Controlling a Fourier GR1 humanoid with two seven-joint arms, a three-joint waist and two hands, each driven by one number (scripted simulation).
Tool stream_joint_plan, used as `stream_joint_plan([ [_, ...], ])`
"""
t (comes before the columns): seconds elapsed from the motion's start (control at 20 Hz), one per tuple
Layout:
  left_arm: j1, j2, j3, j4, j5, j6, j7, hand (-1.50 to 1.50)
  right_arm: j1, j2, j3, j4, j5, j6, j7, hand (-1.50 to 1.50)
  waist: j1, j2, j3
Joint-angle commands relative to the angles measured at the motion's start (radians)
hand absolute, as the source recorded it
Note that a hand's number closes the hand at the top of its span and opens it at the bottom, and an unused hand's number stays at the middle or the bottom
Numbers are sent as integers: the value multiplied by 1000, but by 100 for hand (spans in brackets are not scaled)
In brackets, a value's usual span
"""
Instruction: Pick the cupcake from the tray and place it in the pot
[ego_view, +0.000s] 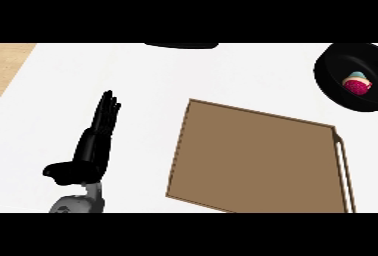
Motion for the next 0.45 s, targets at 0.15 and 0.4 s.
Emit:
stream_joint_plan([
  [0.15, 20, 5, 5, 19, 13, -19, -27, 0, 25, -50, -69, 15, -62, 11, 10, -150, 3, 4, 1],
  [0.4, 23, -9, -16, -6, -3, -3, -12, 0, 39, -74, -89, 13, -77, -35, 43, -150, 15, 3, 3],
])
